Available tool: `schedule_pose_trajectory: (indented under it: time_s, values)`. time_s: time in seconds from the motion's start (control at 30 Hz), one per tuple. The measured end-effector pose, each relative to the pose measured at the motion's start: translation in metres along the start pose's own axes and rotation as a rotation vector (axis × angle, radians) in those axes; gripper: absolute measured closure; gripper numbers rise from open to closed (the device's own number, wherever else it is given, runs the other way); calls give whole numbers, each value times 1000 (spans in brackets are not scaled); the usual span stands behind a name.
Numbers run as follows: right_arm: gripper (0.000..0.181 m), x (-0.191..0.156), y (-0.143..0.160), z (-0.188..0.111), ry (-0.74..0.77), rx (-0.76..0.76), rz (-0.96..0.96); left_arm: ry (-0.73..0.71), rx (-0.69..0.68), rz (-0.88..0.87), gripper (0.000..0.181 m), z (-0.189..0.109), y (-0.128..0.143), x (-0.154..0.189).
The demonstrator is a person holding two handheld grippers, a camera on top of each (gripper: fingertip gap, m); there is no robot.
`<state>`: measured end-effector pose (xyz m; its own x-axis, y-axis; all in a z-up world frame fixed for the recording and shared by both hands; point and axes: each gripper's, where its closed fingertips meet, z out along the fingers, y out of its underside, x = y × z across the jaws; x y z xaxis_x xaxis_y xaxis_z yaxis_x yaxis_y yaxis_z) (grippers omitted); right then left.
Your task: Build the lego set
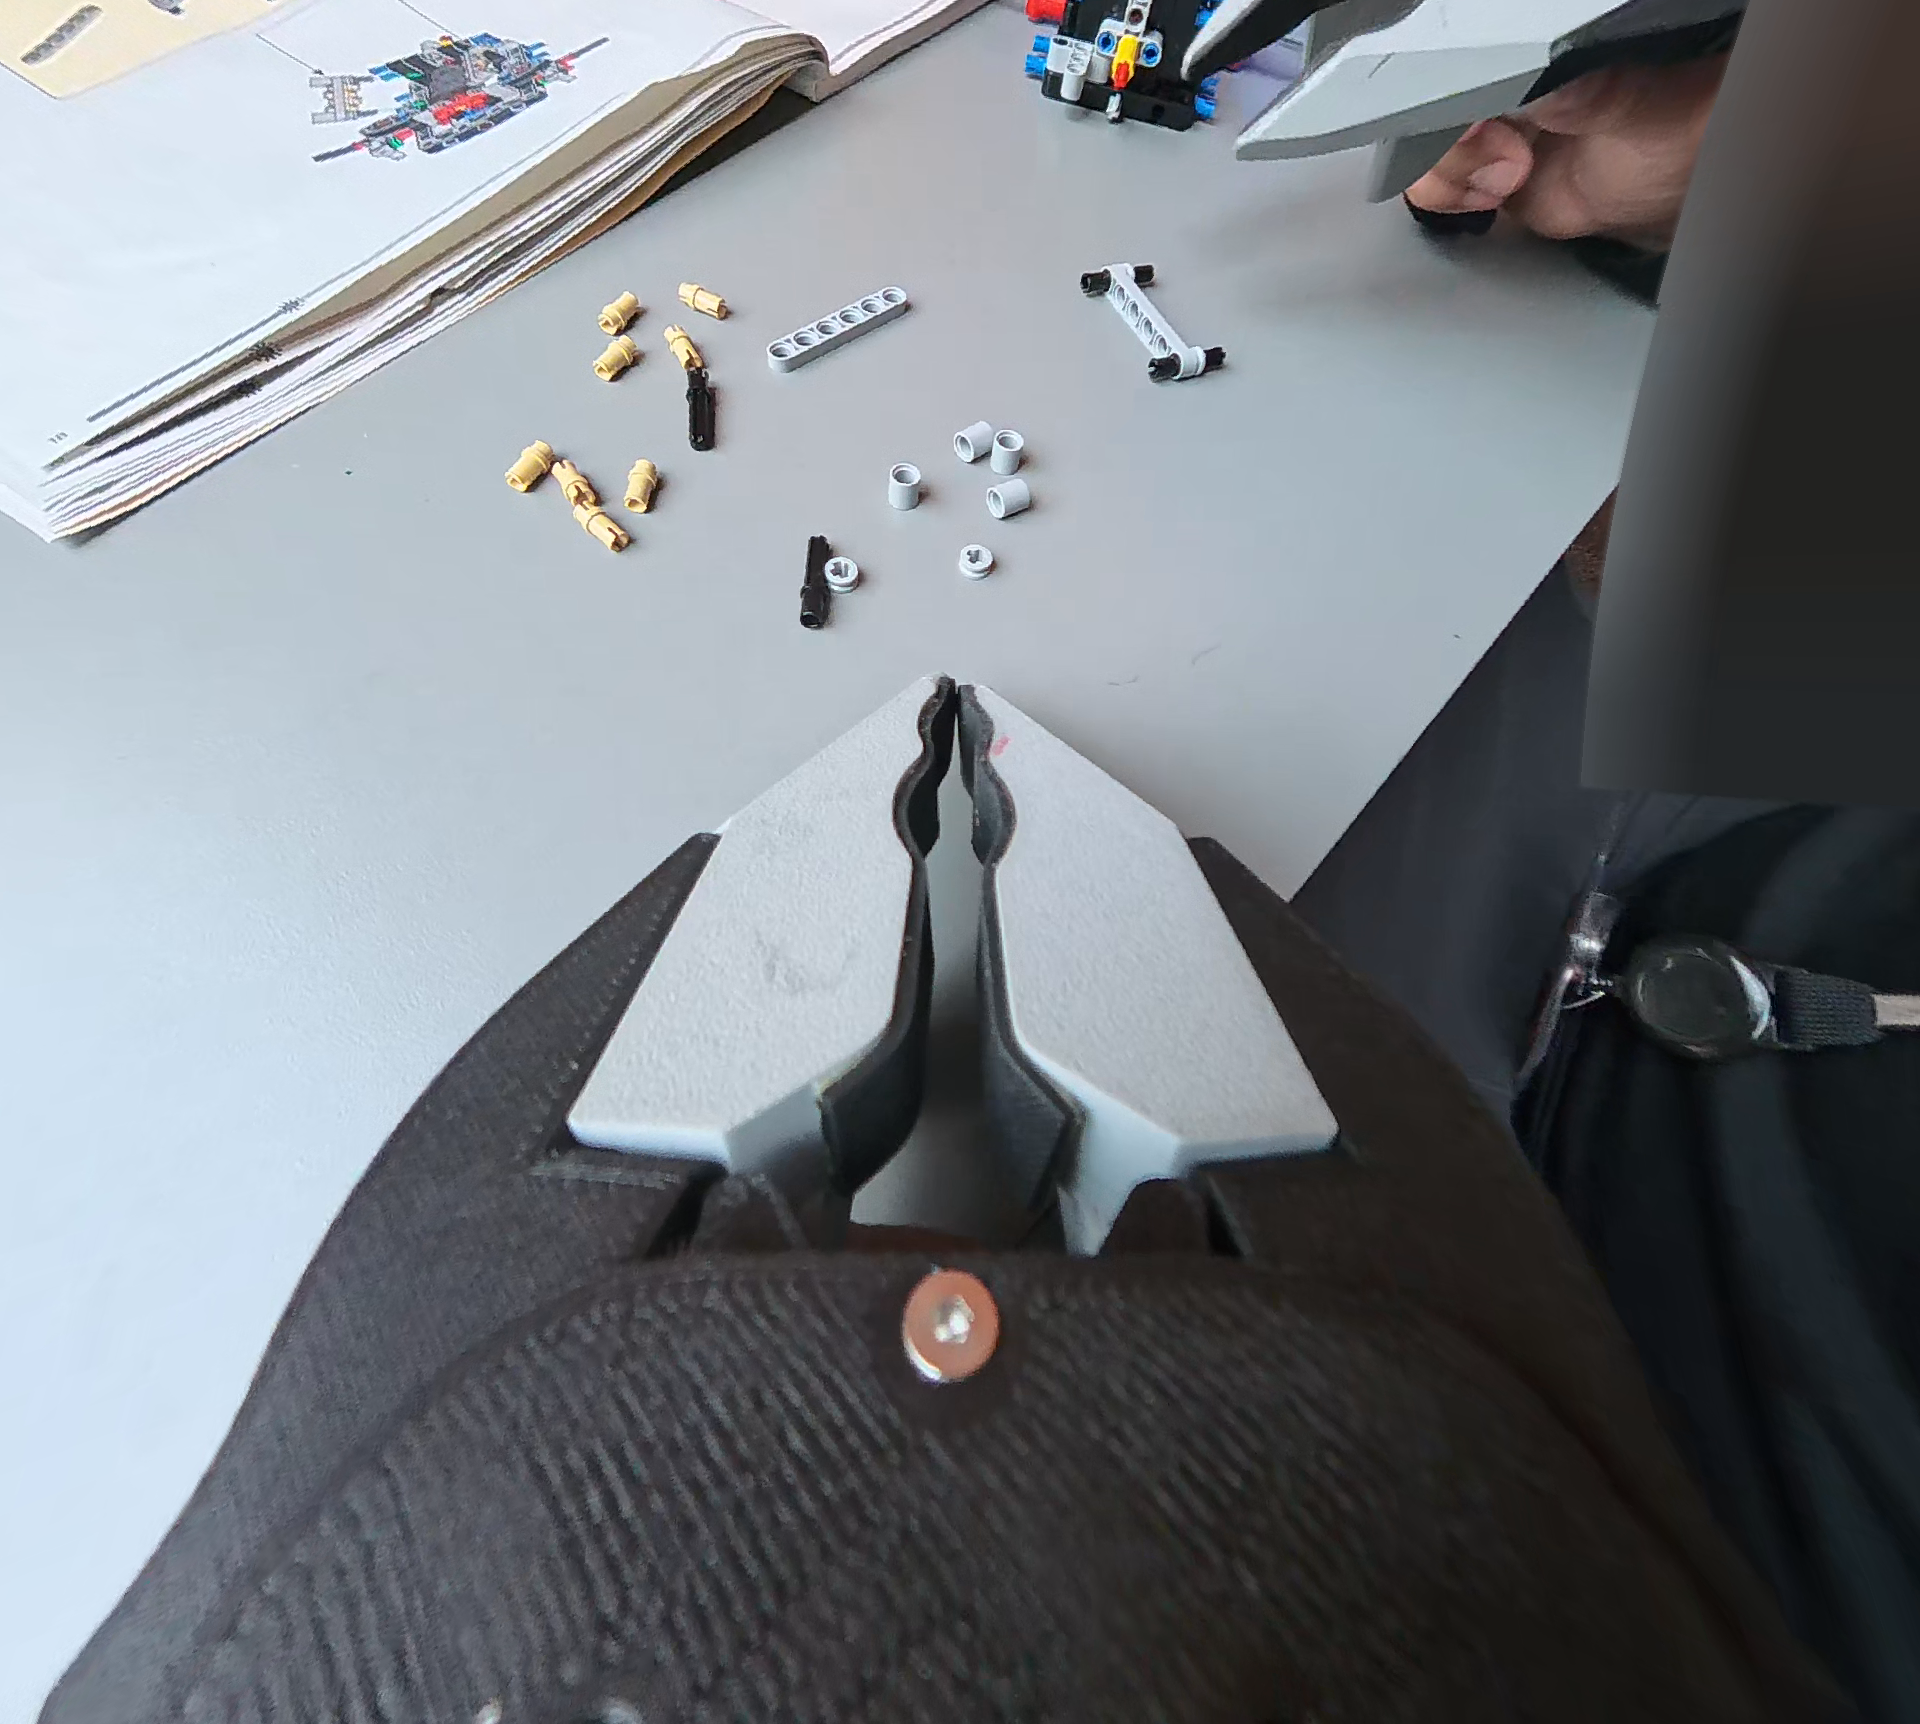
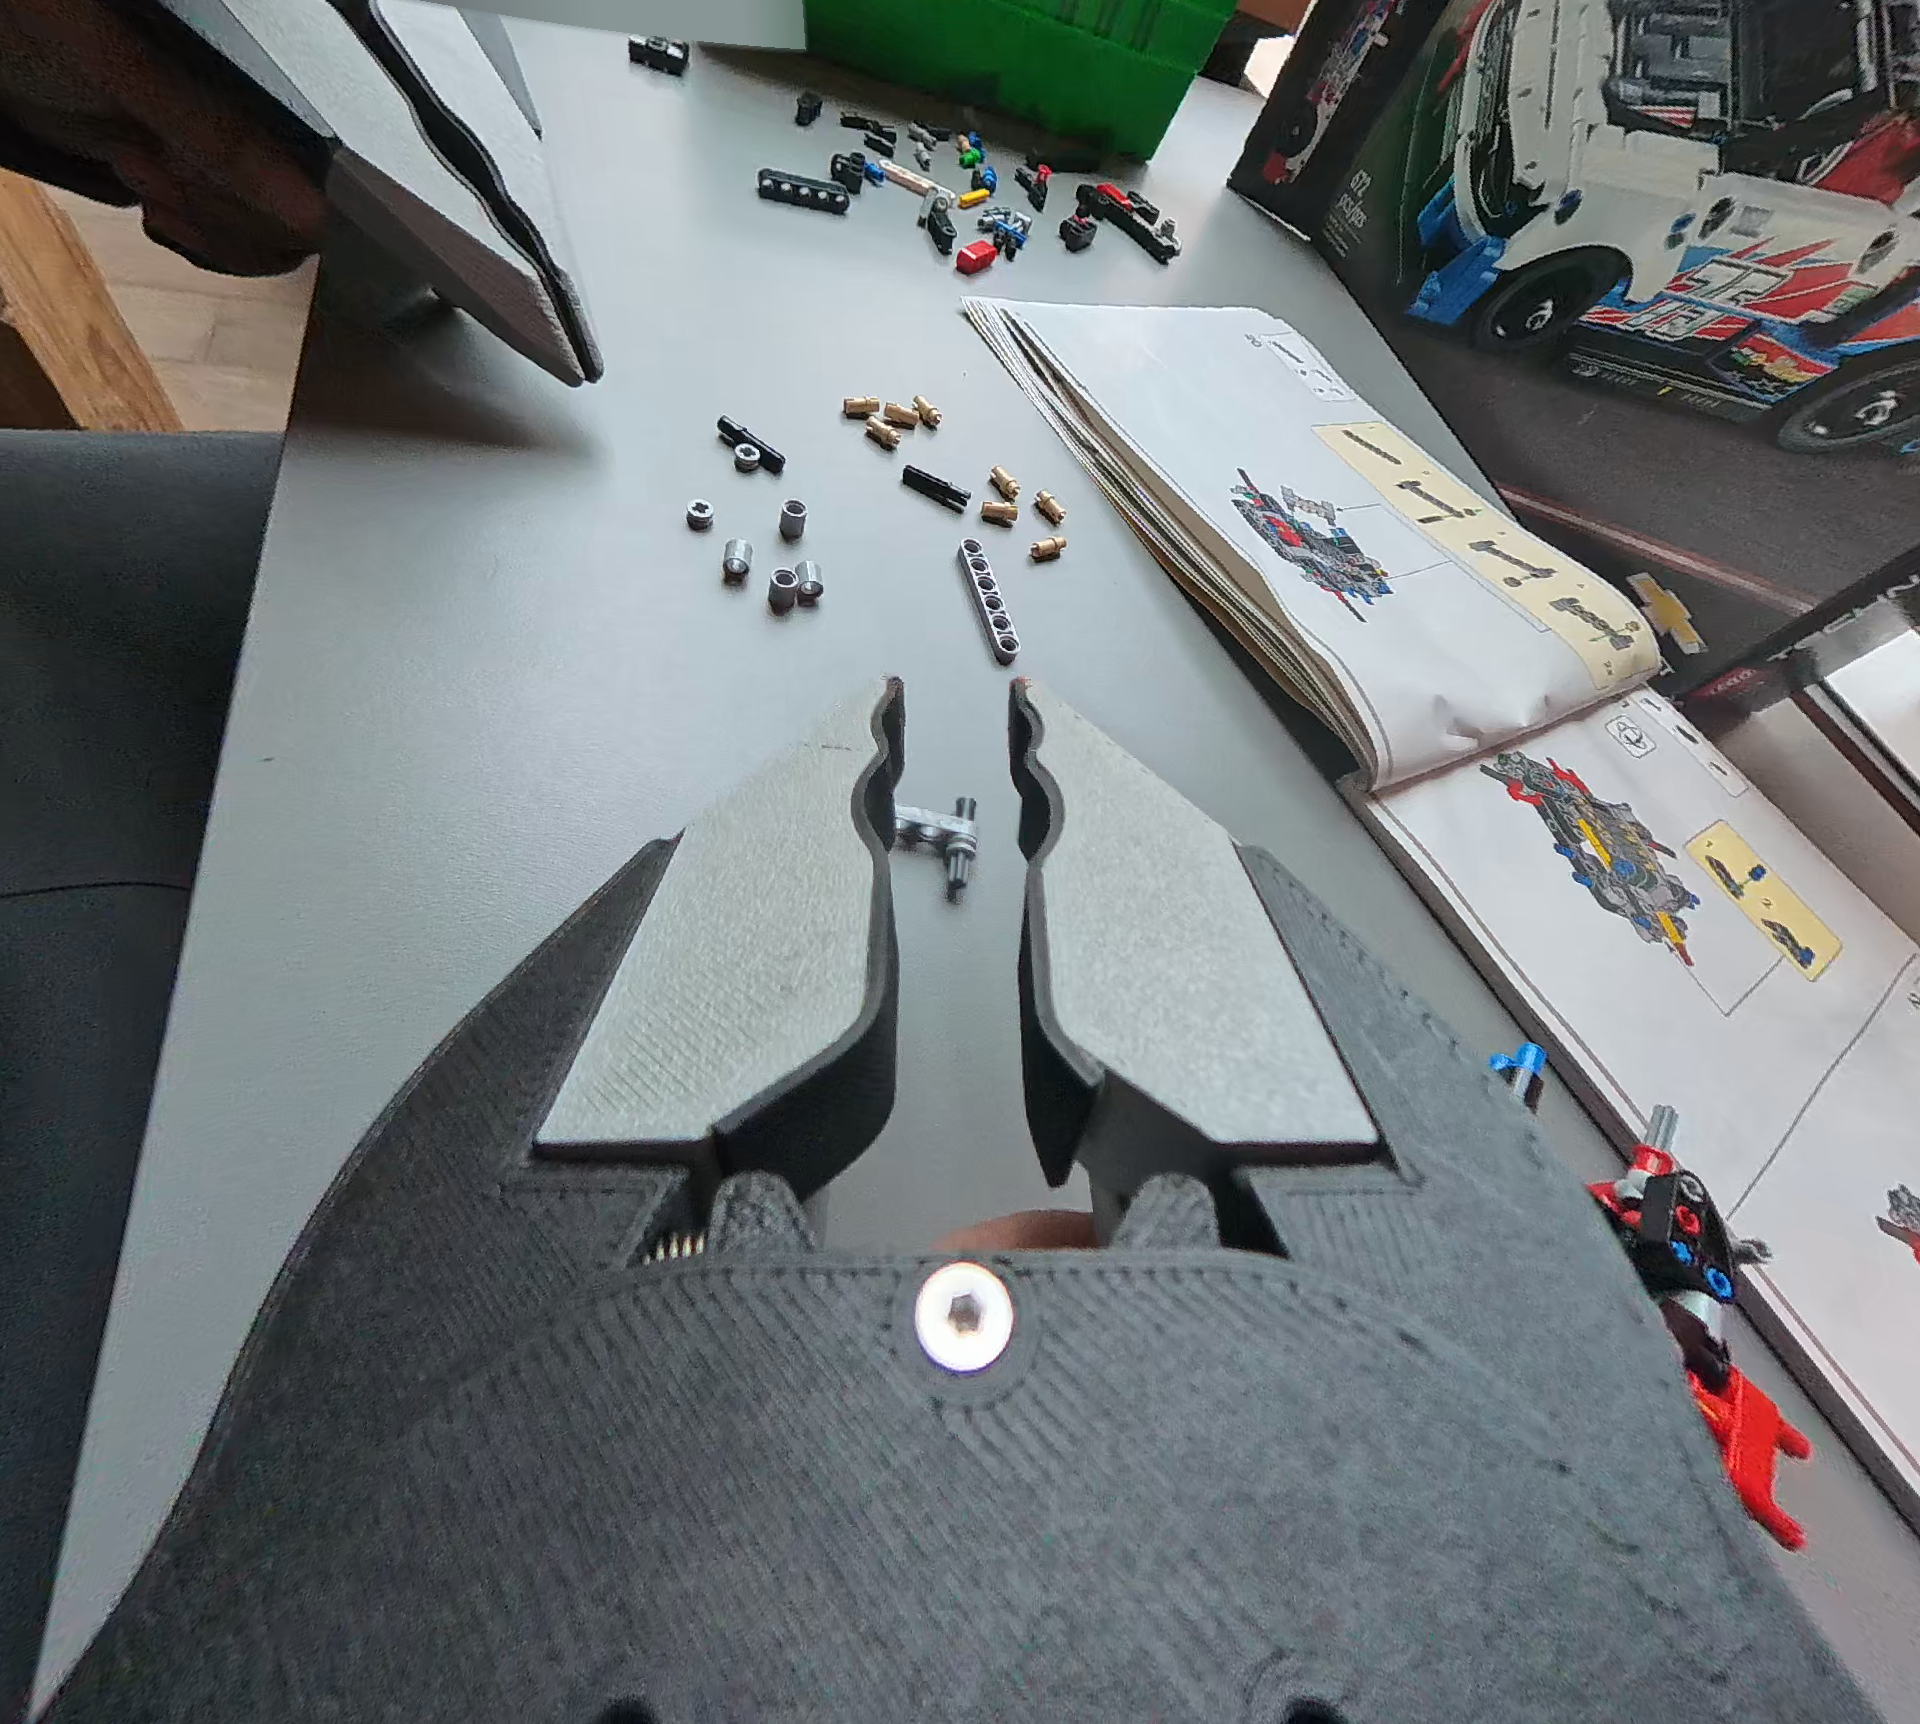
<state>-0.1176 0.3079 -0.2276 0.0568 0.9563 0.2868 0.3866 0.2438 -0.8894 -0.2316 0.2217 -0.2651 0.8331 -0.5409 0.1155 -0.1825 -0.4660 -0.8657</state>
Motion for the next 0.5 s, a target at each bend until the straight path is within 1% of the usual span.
schedule_pose_trajectory:
  time_s: [0.1, 0.3, 0.37, 0.5]
  values:
    - [164, 7, 5, 0, 30, -27, -5, 9, 2, -13, 181, 0, 0, 0]
    - [159, 9, 3, -2, 28, -7, 23, 14, 4, -15, 181, -1, 0, 0]
    - [158, 5, 1, -1, 5, -1, 20, 16, 5, -15, 181, -1, 0, 0]
    - [156, -16, -5, 1, -79, 23, -31, 22, 7, -17, 181, -1, 0, 1]
